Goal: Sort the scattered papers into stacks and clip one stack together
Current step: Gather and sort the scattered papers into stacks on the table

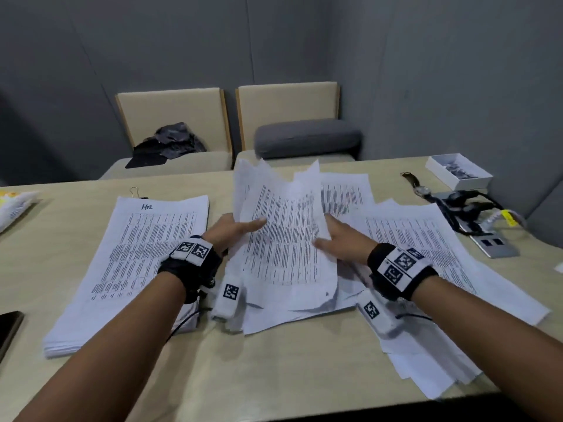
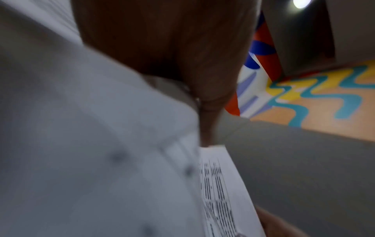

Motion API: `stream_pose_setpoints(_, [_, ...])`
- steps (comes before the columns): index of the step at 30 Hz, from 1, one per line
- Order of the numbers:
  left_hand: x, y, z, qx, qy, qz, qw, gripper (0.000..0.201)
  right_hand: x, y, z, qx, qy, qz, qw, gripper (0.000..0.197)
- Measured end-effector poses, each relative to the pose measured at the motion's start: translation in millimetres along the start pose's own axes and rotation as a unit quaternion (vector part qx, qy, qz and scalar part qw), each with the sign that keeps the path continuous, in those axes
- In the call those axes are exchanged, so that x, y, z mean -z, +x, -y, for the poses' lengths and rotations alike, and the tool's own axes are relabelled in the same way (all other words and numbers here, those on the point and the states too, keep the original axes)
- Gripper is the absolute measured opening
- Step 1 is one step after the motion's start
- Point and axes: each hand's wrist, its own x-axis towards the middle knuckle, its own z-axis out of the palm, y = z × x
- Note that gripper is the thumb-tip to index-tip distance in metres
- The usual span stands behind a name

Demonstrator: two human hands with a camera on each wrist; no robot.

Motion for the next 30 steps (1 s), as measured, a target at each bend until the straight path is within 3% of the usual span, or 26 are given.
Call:
stream_pose_setpoints(2, [-14.5,-20.4,-18.5,-0.024,0.043,-0.020,0.999,0.050,1.0,-2.5,-4.7,0.001,-0.052,0.023,0.998,0.082])
stream_pose_setpoints(4, [-21.1,-18.5,-21.8,-0.037,0.017,-0.023,0.999,0.033,12.1,-9.7,-11.6,-0.001,-0.044,0.013,0.999,0.076])
stream_pose_setpoints(6, [-20.1,-14.4,-21.3,-0.041,-0.017,-0.017,0.999,0.033,33.8,-21.7,-23.2,-0.029,0.010,-0.045,0.998,0.055])
stream_pose_setpoints(9, [-13.7,-13.1,-16.7,-0.022,-0.019,-0.020,0.999,0.034,82.2,-47.3,-54.5,-0.120,0.012,-0.184,0.975,0.055])
stream_pose_setpoints(11, [-6.1,-8.0,-6.0,-0.006,0.019,-0.031,0.999,0.034,110.0,-62.6,-88.5,-0.205,-0.064,-0.207,0.954,0.069])
stream_pose_setpoints(13, [-1.3,-2.7,3.9,0.010,0.026,-0.038,0.999,0.037,119.8,-73.9,-121.6,-0.288,-0.130,-0.167,0.934,0.107])
stream_pose_setpoints(15, [-4.2,-1.0,5.0,0.014,0.020,-0.036,0.999,0.033,115.1,-78.1,-153.6,-0.318,-0.168,-0.142,0.922,0.143])
stream_pose_setpoints(16, [-7.3,-1.5,3.1,0.014,0.018,-0.036,0.999,0.027,111.0,-77.3,-165.5,-0.319,-0.164,-0.149,0.922,0.149])
stream_pose_setpoints(18, [-9.8,-1.9,1.2,0.015,0.023,-0.035,0.999,0.018,102.4,-74.0,-169.3,-0.308,-0.134,-0.165,0.927,0.137])
stream_pose_setpoints(21, [-6.9,-2.2,0.3,0.013,0.024,-0.025,0.999,0.013,98.3,-75.2,-135.5,-0.270,-0.106,-0.182,0.940,0.088])
stream_pose_setpoints(24, [-5.4,-3.6,2.0,0.028,-0.003,-0.033,0.999,0.026,110.8,-74.5,-111.5,-0.213,-0.091,-0.237,0.943,0.053])
stream_pose_setpoints(27, [-3.7,-2.0,7.0,0.026,-0.029,-0.033,0.999,0.029,140.2,-84.9,-73.7,-0.124,-0.089,-0.339,0.928,0.046])
stream_pose_setpoints(30, [-3.0,-0.7,7.8,0.026,-0.024,-0.027,0.999,0.018,168.9,-97.9,-38.4,-0.064,-0.081,-0.456,0.884,0.054])
